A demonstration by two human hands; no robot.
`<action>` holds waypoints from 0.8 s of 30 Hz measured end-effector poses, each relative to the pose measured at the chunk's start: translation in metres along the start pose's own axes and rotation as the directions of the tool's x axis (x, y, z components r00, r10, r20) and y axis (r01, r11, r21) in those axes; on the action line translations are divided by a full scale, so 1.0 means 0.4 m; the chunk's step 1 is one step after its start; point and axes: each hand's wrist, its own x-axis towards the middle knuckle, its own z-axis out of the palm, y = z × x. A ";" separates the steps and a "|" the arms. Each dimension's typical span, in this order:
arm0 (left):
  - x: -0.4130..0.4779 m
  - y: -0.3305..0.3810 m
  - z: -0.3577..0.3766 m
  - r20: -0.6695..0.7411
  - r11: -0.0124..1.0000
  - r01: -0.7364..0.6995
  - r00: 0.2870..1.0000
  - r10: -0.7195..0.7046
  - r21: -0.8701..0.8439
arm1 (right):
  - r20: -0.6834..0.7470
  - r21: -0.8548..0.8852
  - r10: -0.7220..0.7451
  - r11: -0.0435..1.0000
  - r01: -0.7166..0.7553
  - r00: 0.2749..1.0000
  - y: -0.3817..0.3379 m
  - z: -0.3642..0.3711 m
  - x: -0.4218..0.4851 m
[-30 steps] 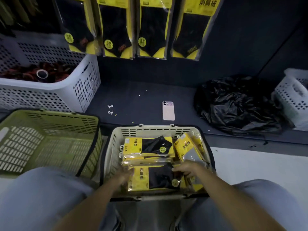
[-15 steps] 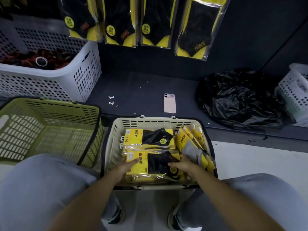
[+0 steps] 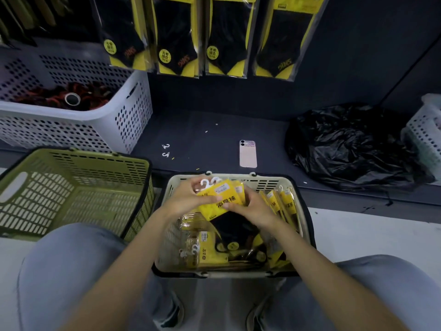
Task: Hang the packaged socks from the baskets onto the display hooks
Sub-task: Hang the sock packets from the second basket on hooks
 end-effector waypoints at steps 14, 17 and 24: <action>-0.012 -0.195 0.073 0.071 0.970 0.064 0.994 -0.083 0.234 | -0.036 0.053 0.177 0.983 -0.175 0.983 0.083 -0.011 -0.013; -0.001 -0.156 0.065 0.027 0.982 0.036 0.999 -0.042 0.187 | -0.110 0.047 0.063 0.997 -0.059 0.992 0.063 -0.018 -0.006; 0.026 0.080 0.050 -0.013 0.980 -0.176 0.984 0.176 -0.092 | -0.482 0.155 -0.166 0.950 0.270 0.860 -0.113 -0.057 0.033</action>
